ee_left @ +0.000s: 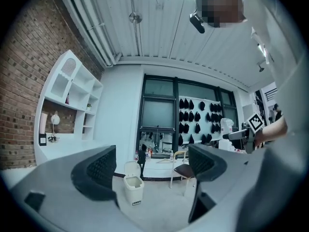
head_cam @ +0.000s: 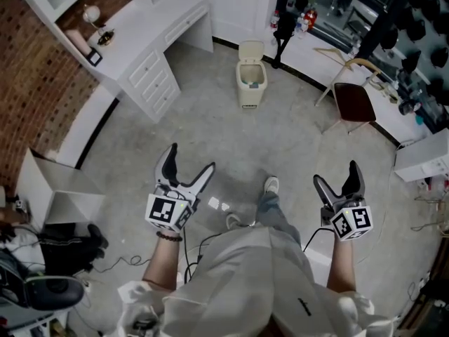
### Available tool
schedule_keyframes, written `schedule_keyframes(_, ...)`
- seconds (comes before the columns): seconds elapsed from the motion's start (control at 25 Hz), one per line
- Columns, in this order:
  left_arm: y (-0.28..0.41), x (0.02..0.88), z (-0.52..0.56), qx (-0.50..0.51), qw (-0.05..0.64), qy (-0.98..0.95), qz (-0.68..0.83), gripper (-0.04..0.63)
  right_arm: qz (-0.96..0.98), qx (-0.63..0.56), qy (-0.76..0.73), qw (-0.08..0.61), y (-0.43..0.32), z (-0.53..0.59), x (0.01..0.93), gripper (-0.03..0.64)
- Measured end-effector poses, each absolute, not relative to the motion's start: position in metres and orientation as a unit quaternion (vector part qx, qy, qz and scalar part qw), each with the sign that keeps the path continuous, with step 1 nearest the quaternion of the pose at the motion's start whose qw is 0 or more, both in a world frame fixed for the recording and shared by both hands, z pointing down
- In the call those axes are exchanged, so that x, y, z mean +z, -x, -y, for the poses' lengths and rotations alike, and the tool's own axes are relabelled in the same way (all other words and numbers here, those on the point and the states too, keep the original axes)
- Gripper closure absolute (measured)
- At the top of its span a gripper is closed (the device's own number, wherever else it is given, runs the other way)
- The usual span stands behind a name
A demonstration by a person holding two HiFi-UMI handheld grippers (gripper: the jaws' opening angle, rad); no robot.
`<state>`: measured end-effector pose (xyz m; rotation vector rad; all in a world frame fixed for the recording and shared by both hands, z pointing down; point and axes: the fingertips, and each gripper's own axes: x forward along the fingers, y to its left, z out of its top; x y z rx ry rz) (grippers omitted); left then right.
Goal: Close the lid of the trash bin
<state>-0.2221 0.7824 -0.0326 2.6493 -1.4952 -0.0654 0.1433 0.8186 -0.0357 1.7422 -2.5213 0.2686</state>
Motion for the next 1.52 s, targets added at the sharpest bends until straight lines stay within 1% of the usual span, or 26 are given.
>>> schedule_keyframes(0.48, 0.190, -0.044, -0.740, -0.013, 0.033, -0.871, 0.489, 0.150, 0.834, 0.104, -0.542, 0.006, -0.151, -0.762, -0.034, 0.040)
schedule_keyframes(0.72, 0.168, -0.039, -0.678, -0.011, 0.036, -0.871, 0.490, 0.150, 0.846, 0.113, -0.520, 0.003, -0.157, -0.701, -0.026, 0.040)
schedule_keyframes(1.04, 0.113, -0.036, -0.581, 0.005, 0.044, -0.868, 0.495, 0.150, 0.858, 0.128, -0.497, -0.007, -0.197, -0.597, -0.022, 0.040)
schedule_keyframes(1.24, 0.086, -0.052, -0.525, 0.002, 0.033, -0.862, 0.506, 0.152, 0.873, 0.130, -0.470, -0.012, -0.216, -0.536, -0.027, 0.040)
schedule_keyframes(1.52, 0.058, -0.055, -0.473, 0.000, 0.024, -0.847, 0.531, 0.152, 0.889, 0.137, -0.437, -0.025, -0.240, -0.474, -0.023, 0.040)
